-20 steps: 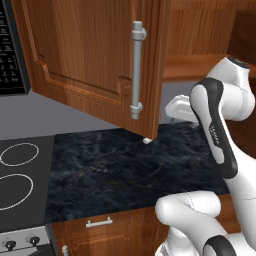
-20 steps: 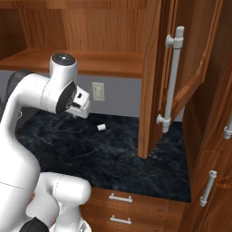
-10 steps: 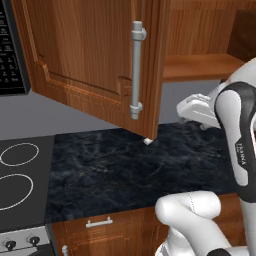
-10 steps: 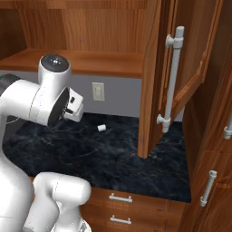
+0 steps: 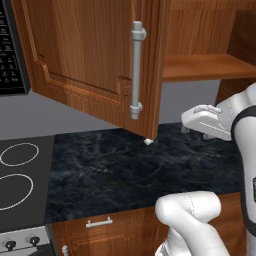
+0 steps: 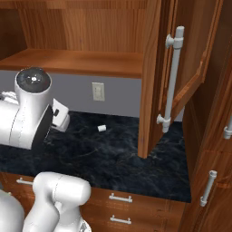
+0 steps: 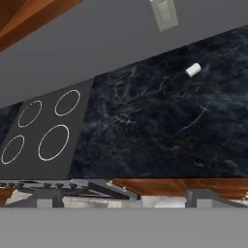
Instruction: Close all open cabinet doors.
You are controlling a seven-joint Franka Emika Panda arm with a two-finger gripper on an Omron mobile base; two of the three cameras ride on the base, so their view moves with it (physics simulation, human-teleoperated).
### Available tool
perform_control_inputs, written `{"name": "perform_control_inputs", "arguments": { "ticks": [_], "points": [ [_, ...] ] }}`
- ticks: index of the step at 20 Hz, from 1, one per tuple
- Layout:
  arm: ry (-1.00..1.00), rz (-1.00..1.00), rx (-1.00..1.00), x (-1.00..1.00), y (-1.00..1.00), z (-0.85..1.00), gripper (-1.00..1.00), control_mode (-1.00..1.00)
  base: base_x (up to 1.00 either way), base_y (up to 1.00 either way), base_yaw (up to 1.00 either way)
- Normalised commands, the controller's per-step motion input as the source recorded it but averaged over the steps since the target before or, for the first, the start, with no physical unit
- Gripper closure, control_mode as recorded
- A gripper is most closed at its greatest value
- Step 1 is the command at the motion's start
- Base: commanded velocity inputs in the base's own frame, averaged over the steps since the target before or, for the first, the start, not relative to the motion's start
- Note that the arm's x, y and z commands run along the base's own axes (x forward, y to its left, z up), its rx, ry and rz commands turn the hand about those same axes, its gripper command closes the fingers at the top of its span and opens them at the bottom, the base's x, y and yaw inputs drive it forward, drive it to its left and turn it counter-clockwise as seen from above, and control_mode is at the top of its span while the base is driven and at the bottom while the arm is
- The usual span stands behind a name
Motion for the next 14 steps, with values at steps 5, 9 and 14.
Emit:
{"name": "perform_control_inputs", "arguments": {
  "ticks": [5,9,14],
  "points": [
    [0.00,0.00,0.05,-0.45,0.22,0.07,-1.00,-1.00,0.00,0.00,0.00],
    [0.00,0.00,0.03,-0.36,0.27,0.03,-1.00,-1.00,0.00,0.00,0.00],
    [0.00,-0.02,0.03,-0.28,0.33,0.01,-1.00,-1.00,0.00,0.00,0.00]
  ]
}}
